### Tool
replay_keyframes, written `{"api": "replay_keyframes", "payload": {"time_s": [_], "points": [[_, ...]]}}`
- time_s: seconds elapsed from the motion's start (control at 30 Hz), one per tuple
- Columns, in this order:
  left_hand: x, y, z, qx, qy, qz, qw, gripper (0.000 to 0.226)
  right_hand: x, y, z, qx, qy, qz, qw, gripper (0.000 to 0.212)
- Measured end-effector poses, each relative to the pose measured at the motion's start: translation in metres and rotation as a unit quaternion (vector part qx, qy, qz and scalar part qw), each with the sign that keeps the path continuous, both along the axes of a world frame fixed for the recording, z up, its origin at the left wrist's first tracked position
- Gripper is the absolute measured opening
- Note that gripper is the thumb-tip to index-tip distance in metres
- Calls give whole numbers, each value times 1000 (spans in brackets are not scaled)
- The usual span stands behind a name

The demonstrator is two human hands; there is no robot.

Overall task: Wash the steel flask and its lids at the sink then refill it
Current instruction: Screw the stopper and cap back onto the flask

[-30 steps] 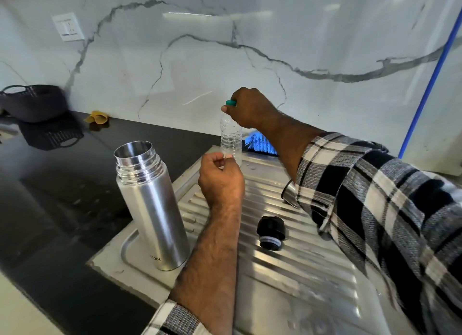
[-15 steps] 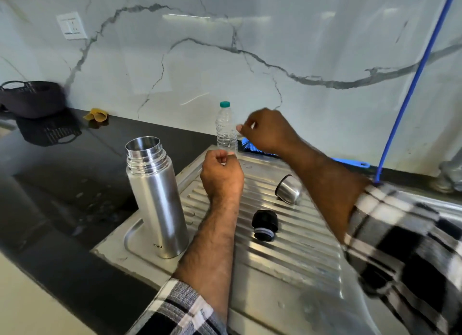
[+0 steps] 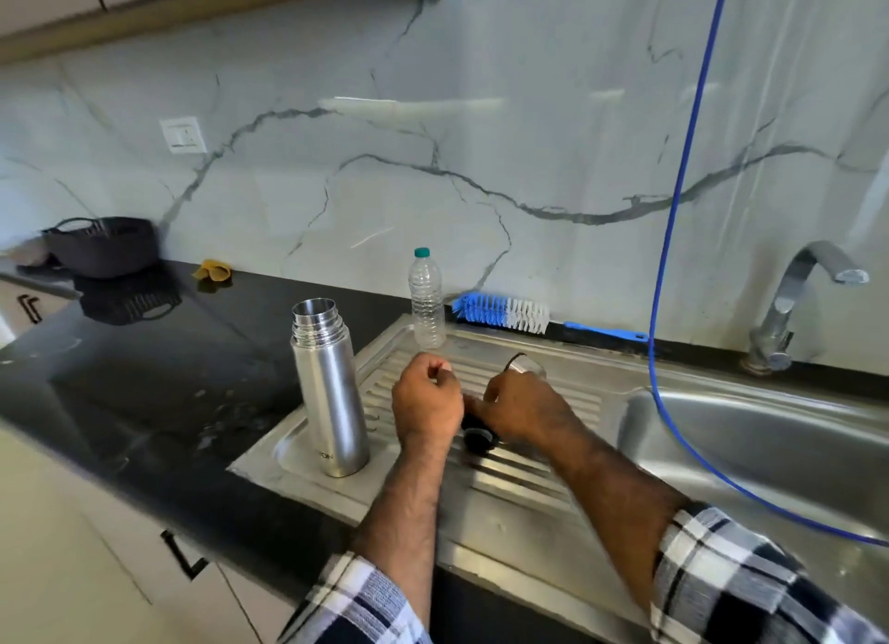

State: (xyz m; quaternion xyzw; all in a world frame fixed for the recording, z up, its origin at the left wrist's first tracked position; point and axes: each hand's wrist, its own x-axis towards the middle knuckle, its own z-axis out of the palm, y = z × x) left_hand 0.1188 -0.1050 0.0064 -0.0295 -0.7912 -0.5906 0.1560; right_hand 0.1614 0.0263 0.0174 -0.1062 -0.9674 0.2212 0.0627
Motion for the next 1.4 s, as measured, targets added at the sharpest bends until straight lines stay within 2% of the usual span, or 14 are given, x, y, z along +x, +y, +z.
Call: {"api": "replay_keyframes", "payload": {"time_s": [0.2, 0.3, 0.4, 0.5, 0.63, 0.7, 0.8, 0.87, 0.97, 1.13, 1.3, 1.4], "points": [[28, -15, -6, -21, -20, 6, 1000, 11, 17, -12, 11, -97, -10, -14, 995, 52], [43, -25, -2, -33, 14, -5, 999, 8, 33, 3, 16, -178, 17, -33, 983, 45], [62, -35, 3, -24, 85, 8, 996, 10, 59, 30, 20, -387, 63, -54, 919, 31], [83, -48, 0, -16, 118, 97, 988, 24, 89, 47, 21, -469, 78, -61, 878, 31], [93, -68, -1, 18, 130, 209, 969, 40, 111, 46, 20, -475, 56, -63, 876, 38], [90, -81, 2, 36, 113, 253, 960, 58, 118, 41, 19, -476, 49, -59, 876, 38], [74, -101, 7, -13, 39, 284, 958, 96, 123, 36, 16, -483, 51, -55, 873, 42], [63, -109, 11, -63, 11, 260, 964, 108, 125, 37, 15, -491, 53, -55, 868, 45], [47, -115, 16, -107, 13, 222, 969, 101, 132, 44, 16, -507, 61, -61, 857, 47], [31, -117, 30, -75, -9, 214, 974, 67, 146, 63, 13, -513, 71, -74, 852, 50], [22, -115, 29, -62, 6, 212, 975, 69, 162, 88, 12, -523, 99, -56, 845, 58], [37, -89, 36, -67, 16, 170, 983, 62, 171, 103, 15, -501, 138, -66, 852, 49]]}}
